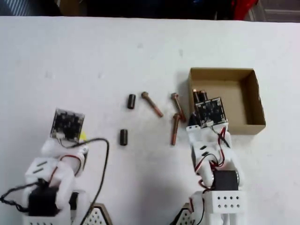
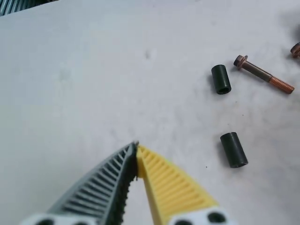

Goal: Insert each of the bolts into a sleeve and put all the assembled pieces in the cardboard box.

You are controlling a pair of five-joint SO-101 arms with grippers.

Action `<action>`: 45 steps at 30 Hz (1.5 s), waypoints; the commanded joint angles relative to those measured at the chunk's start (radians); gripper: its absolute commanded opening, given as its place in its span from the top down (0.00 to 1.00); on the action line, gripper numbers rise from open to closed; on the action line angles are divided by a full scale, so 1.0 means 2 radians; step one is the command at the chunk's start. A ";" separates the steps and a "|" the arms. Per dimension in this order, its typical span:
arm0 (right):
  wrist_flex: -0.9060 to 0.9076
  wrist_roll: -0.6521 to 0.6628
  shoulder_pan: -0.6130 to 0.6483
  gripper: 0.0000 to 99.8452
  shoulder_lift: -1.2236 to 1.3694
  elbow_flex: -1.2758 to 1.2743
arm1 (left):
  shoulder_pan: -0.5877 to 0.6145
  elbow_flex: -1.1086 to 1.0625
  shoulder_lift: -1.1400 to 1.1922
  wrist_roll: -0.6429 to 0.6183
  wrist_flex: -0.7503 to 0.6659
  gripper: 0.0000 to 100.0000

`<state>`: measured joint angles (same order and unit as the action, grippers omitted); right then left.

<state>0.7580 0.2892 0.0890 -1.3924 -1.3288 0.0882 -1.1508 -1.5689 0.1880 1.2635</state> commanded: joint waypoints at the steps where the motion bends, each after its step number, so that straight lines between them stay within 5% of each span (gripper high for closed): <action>1: -0.012 -0.005 -0.004 0.98 -0.009 0.005 | -0.011 0.086 0.097 -0.005 -0.002 0.98; 27: -0.054 -0.005 -0.027 0.98 -0.009 -0.024 | -0.219 0.420 0.702 -0.116 -0.048 0.98; 37: -0.056 -0.005 -0.027 0.98 -0.009 -0.028 | -0.228 0.583 0.878 -0.301 -0.030 0.97; 41: -0.056 -0.005 -0.027 0.98 -0.009 -0.028 | -0.234 0.638 0.942 -0.413 -0.029 0.86; 45: -0.056 -0.005 -0.027 0.98 -0.009 -0.028 | -0.234 0.680 0.995 -0.456 -0.031 0.78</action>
<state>0.6705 0.2892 0.0445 -1.3955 -1.3932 -0.3705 0.1135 0.3936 -0.6605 1.1930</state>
